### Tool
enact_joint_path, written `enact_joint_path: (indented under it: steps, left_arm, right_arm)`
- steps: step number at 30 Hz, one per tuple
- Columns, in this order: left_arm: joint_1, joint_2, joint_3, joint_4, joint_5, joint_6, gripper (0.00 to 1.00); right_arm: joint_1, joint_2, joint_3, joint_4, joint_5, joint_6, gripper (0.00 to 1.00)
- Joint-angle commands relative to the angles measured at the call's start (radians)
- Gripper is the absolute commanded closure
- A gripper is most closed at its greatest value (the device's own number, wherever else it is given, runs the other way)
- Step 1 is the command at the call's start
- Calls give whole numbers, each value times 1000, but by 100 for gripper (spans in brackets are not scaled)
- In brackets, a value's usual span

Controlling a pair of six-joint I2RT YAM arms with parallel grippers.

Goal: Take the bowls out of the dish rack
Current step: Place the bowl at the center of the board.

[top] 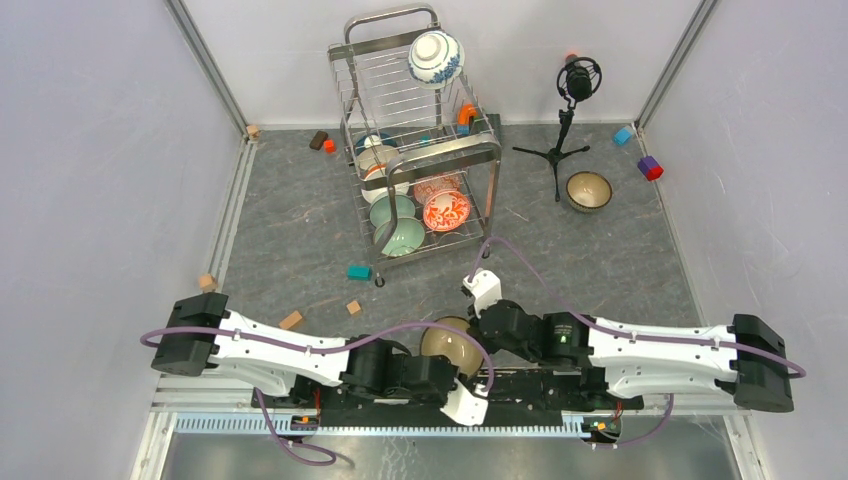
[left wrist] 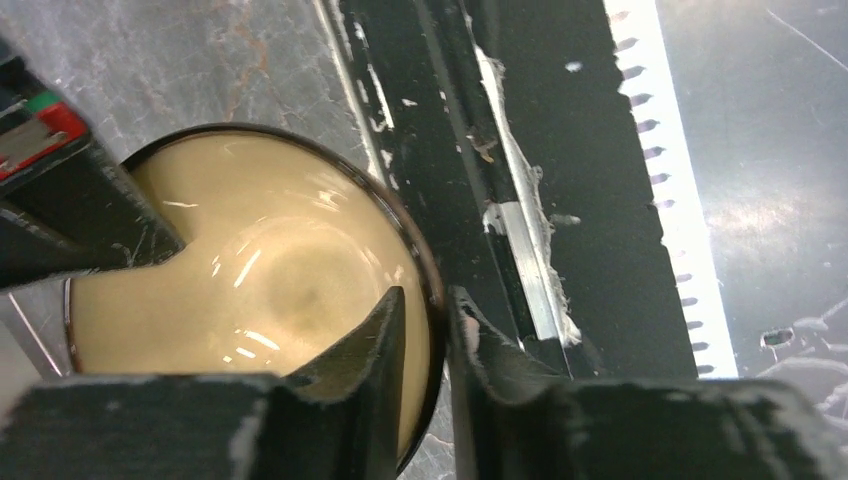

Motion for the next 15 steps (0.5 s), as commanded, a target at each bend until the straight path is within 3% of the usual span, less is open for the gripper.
enact_joint_path:
  steps: [1, 2, 9, 10, 11, 15]
  left_arm:
    - [6, -20, 1, 86, -68, -54, 63]
    - [5, -18, -1, 86, -74, -57, 55]
    - [5, -37, -12, 119, -122, -76, 25]
    - [5, -48, -10, 118, -132, -80, 18]
    - [5, -61, -7, 115, -145, -87, 2]
    - [7, -137, -4, 118, -239, -149, 0]
  right_arm:
    - [7, -48, -7, 10, 23, 5, 100]
    - [8, -51, -7, 10, 22, 6, 100]
    - [7, -75, -3, -1, 32, 14, 100]
    - [7, -84, -4, -9, 45, 15, 100]
    - [8, -92, -4, -16, 59, 18, 100]
    - [6, -124, -4, -43, 110, 22, 100]
